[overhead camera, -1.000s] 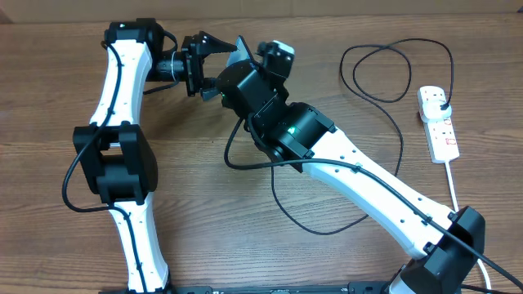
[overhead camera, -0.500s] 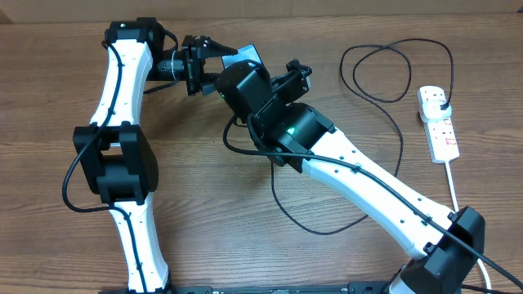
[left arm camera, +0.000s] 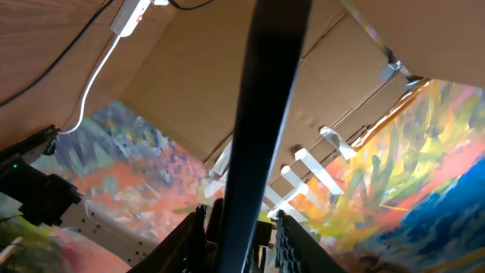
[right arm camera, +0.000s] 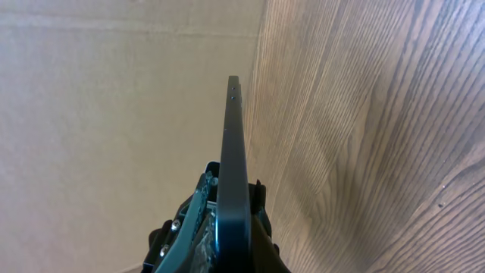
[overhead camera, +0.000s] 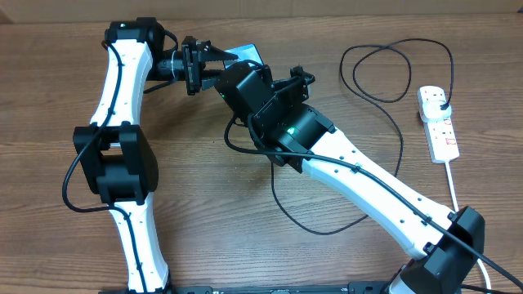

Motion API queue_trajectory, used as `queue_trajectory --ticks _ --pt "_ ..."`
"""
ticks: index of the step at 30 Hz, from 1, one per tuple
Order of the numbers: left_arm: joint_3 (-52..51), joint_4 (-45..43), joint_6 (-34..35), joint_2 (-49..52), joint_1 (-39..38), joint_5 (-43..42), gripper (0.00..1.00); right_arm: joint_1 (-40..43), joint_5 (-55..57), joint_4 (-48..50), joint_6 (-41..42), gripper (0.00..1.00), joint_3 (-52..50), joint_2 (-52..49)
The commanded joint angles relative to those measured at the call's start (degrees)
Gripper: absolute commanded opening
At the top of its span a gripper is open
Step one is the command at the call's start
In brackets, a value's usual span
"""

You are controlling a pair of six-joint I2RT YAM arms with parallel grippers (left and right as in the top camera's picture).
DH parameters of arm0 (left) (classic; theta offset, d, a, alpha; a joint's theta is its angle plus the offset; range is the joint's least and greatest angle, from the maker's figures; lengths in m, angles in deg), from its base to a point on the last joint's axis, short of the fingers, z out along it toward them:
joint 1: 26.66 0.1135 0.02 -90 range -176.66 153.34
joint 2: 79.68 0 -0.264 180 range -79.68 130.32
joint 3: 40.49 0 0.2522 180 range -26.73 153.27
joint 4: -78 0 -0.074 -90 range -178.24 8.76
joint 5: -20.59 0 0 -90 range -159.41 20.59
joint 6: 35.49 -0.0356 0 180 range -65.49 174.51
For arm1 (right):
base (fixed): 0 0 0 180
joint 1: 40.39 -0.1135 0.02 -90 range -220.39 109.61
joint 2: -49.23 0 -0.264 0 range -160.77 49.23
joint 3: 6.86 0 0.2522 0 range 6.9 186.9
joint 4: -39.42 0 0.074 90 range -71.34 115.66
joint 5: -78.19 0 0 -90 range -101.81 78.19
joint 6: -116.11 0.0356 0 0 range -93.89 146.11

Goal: Plug charger to phone and switch on socket

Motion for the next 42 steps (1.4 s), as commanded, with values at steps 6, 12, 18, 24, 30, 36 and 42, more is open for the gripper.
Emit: queue_trajectory --ticks 6,12,18,24,30,36,42 --pt "1.20 0.07 4.02 0.04 -0.44 -1.33 0.30 0.02 1.62 -0.11 7.28 0.04 1.66 0.28" --pt "1.20 0.02 3.98 0.04 -0.61 -1.31 0.28 0.00 0.52 -0.37 7.56 0.04 1.66 0.24" --pt "1.20 0.00 4.00 0.04 -1.81 -1.33 0.28 0.00 0.35 -0.44 7.67 0.04 1.66 0.24" --pt "1.18 -0.02 4.00 0.04 -1.97 -1.33 0.26 0.00 0.37 -0.72 7.65 0.04 1.66 0.24" --pt "1.18 -0.87 4.02 0.04 -1.97 -1.33 0.24 0.02 0.57 -0.87 7.65 0.04 1.66 0.24" --pt "1.18 -1.57 4.02 0.04 -1.97 -1.31 0.25 0.02 3.13 -0.90 7.65 0.04 1.66 0.24" --pt "1.18 -1.55 4.04 0.04 -1.97 -1.31 0.25 0.00 3.13 -0.90 7.65 0.04 1.66 0.22"
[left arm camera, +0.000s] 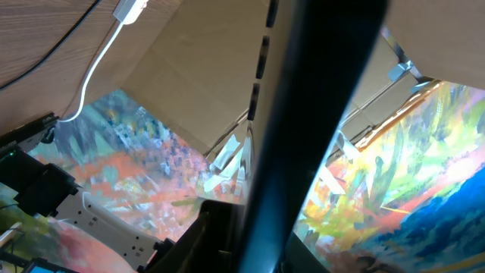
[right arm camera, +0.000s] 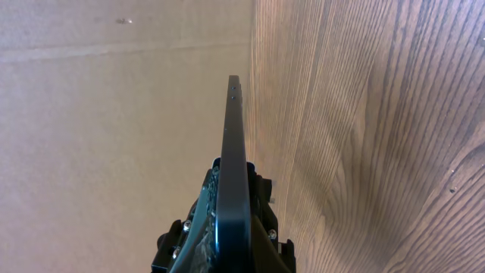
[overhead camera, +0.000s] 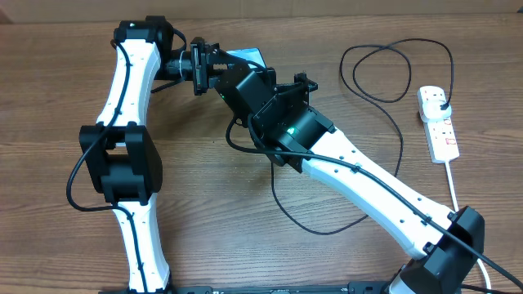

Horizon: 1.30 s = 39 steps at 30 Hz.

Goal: Plug charger to phone and switch on socket

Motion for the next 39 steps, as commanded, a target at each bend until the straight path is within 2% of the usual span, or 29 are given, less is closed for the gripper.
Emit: queue_trajectory --ticks 1,6,12,18,19,23,26,28,30,31,33,35,36,37,39 --pt "1.18 -0.09 0.76 0.04 -0.11 -1.33 0.25 0.00 2.38 0.39 0.63 0.04 1.64 0.20" --pt "1.20 -0.04 0.76 0.04 -0.13 -1.33 0.22 0.00 2.36 0.39 0.63 0.04 1.62 0.20" --pt "1.18 -0.02 1.84 0.04 -0.13 -1.33 0.05 0.00 2.21 0.39 0.63 0.04 1.60 0.20" --pt "1.20 -0.02 1.81 0.04 -0.11 -1.33 0.04 0.00 2.19 0.37 0.57 0.04 1.60 0.20" --pt "1.20 -0.04 1.79 0.04 -0.13 -1.33 0.04 0.00 2.19 0.37 0.37 0.07 1.60 0.20" --pt "1.20 -0.04 1.79 0.04 -0.11 -1.33 0.04 0.02 2.23 -0.48 0.37 0.39 1.60 0.20" --pt "1.18 -0.92 1.55 0.04 -0.11 -1.31 0.04 0.28 2.86 -1.09 -1.84 0.74 1.62 0.22" --pt "1.18 -3.04 1.55 0.04 -0.11 -1.29 0.04 0.57 3.10 -1.11 -5.11 0.82 1.62 0.35" --pt "1.18 -6.67 1.55 0.04 0.00 -1.16 0.04 1.16 3.08 -1.33 -10.45 0.94 1.62 0.70" --pt "1.18 -10.25 1.55 0.04 0.11 -0.02 0.04 1.95 3.08 -2.14 -17.38 1.00 1.62 1.46" --pt "1.18 -17.79 -0.17 0.04 0.59 6.36 0.04 4.39 1.81 -2.73 -36.20 1.00 1.62 3.85" --pt "1.18 -20.87 -4.39 0.04 0.94 10.36 0.04 6.40 -1.79 -3.50 -46.31 1.00 1.62 5.33" --pt "1.18 -23.82 -10.91 0.04 1.57 13.77 0.04 8.70 -8.13 -3.56 -56.85 1.00 1.62 6.32" --pt "1.18 -24.50 -16.90 0.04 2.03 16.22 0.04 11.98 -19.50 -3.58 -69.53 1.00 1.62 6.67" --pt "1.18 -23.76 -20.96 0.04 2.40 20.39 0.04 16.22 -34.49 -5.14 -81.26 1.00 1.62 6.14"
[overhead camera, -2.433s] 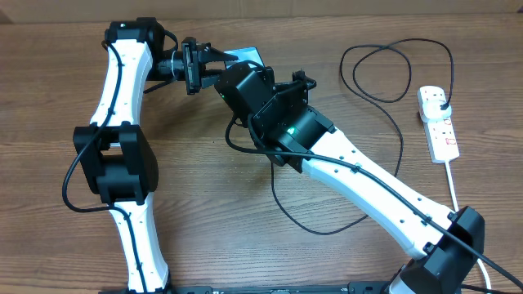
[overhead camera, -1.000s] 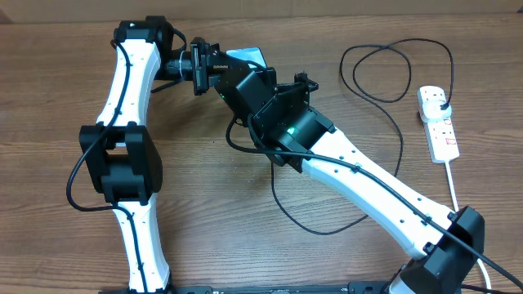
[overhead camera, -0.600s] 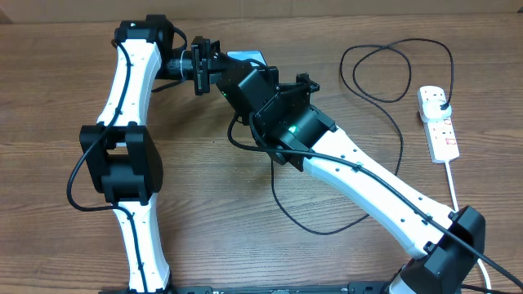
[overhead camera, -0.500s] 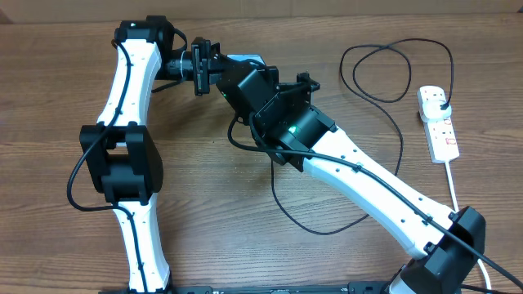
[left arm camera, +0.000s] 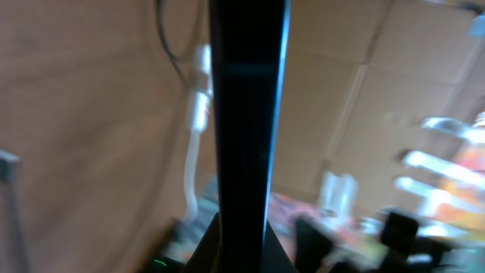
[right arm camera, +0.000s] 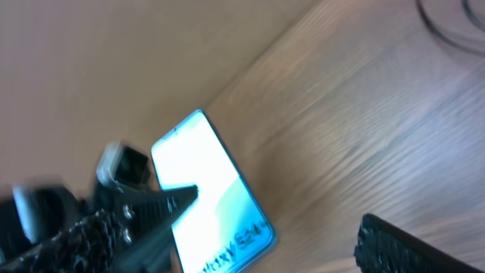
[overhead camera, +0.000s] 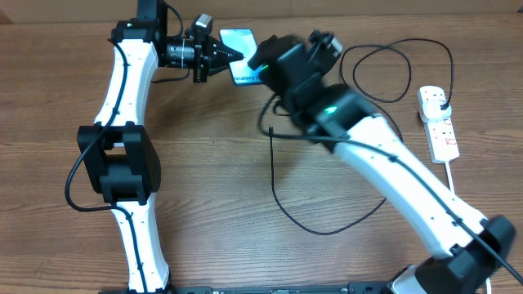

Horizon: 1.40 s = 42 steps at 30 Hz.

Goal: Plug charger to phone and switch on socket

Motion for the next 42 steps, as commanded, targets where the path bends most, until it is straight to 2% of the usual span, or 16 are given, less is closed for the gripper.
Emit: queue_trajectory --ticks 1,3,5,10,13,16,19,23,26,29,31,33,37,40,42 --pt "1.11 0.39 -13.33 0.04 1.29 7.91 0.04 6.12 -25.18 -2.01 -28.87 1.00 1.51 1.79" --pt "1.14 0.74 -15.85 -0.09 1.40 10.47 0.04 9.25 -30.73 -4.79 -31.06 1.00 1.51 0.76" --pt "1.18 1.62 -17.57 -0.48 1.49 16.33 0.04 11.56 -35.80 -7.91 -36.87 1.00 1.51 -1.01" --pt "1.25 6.34 -18.58 -2.78 1.42 36.68 0.04 12.72 -35.82 -13.33 -41.46 1.00 1.51 -7.74" --pt "1.25 7.76 -18.58 -4.17 1.36 43.50 0.04 12.22 -35.82 -9.88 -41.07 1.00 1.44 -12.37" --pt "1.25 8.09 -18.62 -4.35 1.60 43.82 0.04 11.37 -35.93 -7.04 -39.23 1.00 1.16 -16.87" --pt "1.31 8.79 -22.14 -4.37 1.60 44.13 0.04 11.37 -38.27 -9.44 -40.35 1.00 1.40 -19.71" --pt "1.60 8.87 -24.00 -4.39 1.53 46.49 0.04 11.37 -39.17 -23.61 -46.25 1.00 7.63 -24.28" --pt "1.62 8.33 -23.91 -4.39 1.31 46.16 0.04 10.86 -33.29 -30.62 -46.56 1.00 13.53 -26.60" --pt "1.62 8.41 -23.96 -4.39 0.68 46.18 0.04 9.94 -31.12 -29.40 -46.60 1.00 14.47 -26.62" --pt "1.62 8.74 -24.17 -4.39 0.33 46.21 0.04 9.35 -34.77 -26.84 -46.58 1.00 14.47 -26.62" --pt "1.62 9.18 -25.35 -4.39 0.00 46.23 0.04 9.09 -37.94 -23.43 -46.34 0.82 14.16 -26.62" --pt "1.62 9.51 -25.94 -4.39 -0.02 46.23 0.04 9.01 -32.96 -19.15 -40.44 0.88 13.07 -26.88" --pt "1.62 9.29 -26.34 -4.39 -0.02 46.71 0.04 8.44 -26.51 -19.69 -38.77 0.81 13.05 -28.70" --pt "1.62 9.20 -26.32 -4.39 -0.02 47.43 0.04 8.02 -26.05 -20.31 -38.82 0.78 13.05 -30.36"
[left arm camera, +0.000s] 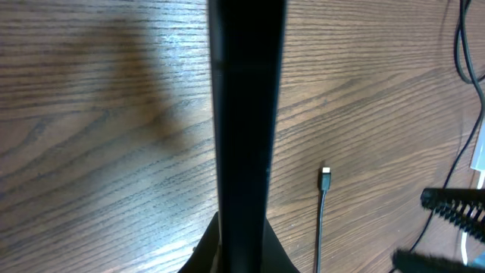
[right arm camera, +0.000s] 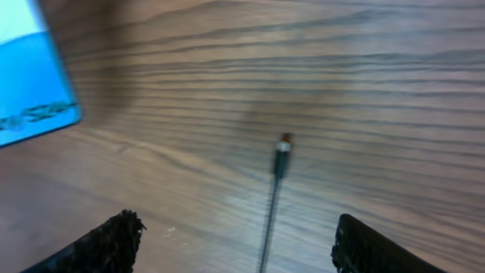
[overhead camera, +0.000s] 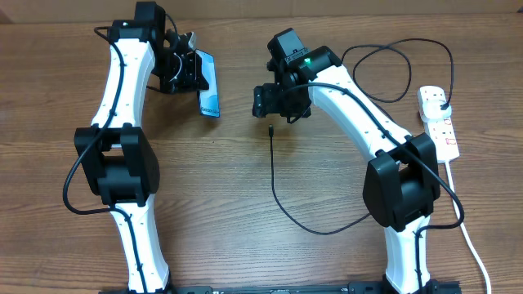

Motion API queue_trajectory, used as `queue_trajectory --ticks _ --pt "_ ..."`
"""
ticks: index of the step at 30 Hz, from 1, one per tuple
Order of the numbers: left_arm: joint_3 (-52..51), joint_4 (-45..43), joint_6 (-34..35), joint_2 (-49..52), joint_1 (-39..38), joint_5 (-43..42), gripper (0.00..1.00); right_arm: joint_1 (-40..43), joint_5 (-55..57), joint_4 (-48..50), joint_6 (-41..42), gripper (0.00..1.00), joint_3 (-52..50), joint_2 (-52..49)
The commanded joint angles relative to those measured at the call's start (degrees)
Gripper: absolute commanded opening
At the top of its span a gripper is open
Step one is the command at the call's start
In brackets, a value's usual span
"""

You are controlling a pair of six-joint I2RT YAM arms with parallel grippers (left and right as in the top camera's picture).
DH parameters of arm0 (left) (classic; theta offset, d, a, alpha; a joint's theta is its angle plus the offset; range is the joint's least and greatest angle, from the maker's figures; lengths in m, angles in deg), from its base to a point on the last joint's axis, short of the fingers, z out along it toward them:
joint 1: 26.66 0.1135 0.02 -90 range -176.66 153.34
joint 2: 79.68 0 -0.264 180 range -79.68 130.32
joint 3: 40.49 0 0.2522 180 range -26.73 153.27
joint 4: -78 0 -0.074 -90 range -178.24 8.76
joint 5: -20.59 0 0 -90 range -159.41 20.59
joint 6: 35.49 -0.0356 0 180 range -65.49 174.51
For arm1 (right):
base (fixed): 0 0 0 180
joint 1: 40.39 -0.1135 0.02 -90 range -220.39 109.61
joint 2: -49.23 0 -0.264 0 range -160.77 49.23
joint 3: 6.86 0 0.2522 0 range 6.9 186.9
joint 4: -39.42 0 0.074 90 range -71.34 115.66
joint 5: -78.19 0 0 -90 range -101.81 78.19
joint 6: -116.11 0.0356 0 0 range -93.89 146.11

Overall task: Plug charger to phone and switch on socket
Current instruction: 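Lower the right gripper onto the black cable's USB-C tip and close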

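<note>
The phone (overhead camera: 208,94), its blue screen lit, is held edge-up over the back left of the table, with my left gripper (overhead camera: 194,75) shut on it. In the left wrist view the phone (left arm camera: 246,114) is a dark upright bar. The charger cable's free plug (overhead camera: 270,129) lies on the wood to the right of the phone. My right gripper (overhead camera: 278,104) hangs open just behind and above that plug (right arm camera: 282,155), its fingers (right arm camera: 117,243) set wide on either side of the cable. The white socket strip (overhead camera: 439,124) lies at the far right.
The black cable (overhead camera: 327,232) runs from the plug toward the table front, curves right, then loops at the back right (overhead camera: 392,69) before reaching the adapter in the strip (overhead camera: 437,98). The strip's white lead (overhead camera: 454,192) trails toward the front right.
My right gripper has left the phone's side at the back and now hangs open over the cable's plug. My left gripper has carried the phone left and nearer the table.
At first both grippers were shut on the phone at the back of the table, and a moment later still so, slightly farther back. Then the right one was open and apart from it, the left alone holding. Now the right is above the plug.
</note>
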Motion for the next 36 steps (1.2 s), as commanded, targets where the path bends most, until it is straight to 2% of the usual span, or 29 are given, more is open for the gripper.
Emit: queue_trajectory --ticks 1,2,5,10,12,23,29,33,36 --pt "1.60 -0.28 -1.70 -3.39 -0.13 0.52 0.04 -0.87 4.66 -0.63 1.73 0.77 0.02 -3.69" --pt "1.60 -0.26 -1.70 -3.39 -0.13 0.50 0.04 -1.20 4.59 -0.61 1.11 0.74 0.02 -4.81" --pt "1.60 -0.26 -1.68 -3.39 -0.13 0.50 0.04 -2.19 6.58 -0.46 0.31 0.57 0.02 -7.23" --pt "1.60 -0.07 -1.70 -3.39 -0.11 0.70 0.04 -4.57 11.47 -0.33 1.14 0.51 0.02 -7.65" --pt "1.60 -0.09 -1.70 -3.39 -0.11 0.70 0.04 -5.64 14.27 -0.44 2.95 0.45 0.02 -7.91" --pt "1.60 0.17 -1.70 -3.39 -0.11 0.68 0.04 -6.10 14.80 -0.44 4.92 0.34 0.02 -11.02" --pt "1.60 0.17 -1.68 -3.39 -0.11 0.68 0.04 -6.23 14.53 -1.09 6.08 0.33 -0.02 -11.52" --pt "1.60 0.24 -1.70 -3.39 -0.11 0.68 0.04 -6.32 14.58 -2.10 7.37 0.25 -0.07 -11.76" --pt "1.60 0.22 -1.70 -3.39 -0.11 0.68 0.04 -6.25 14.60 -1.68 7.45 0.24 -0.79 -11.80"
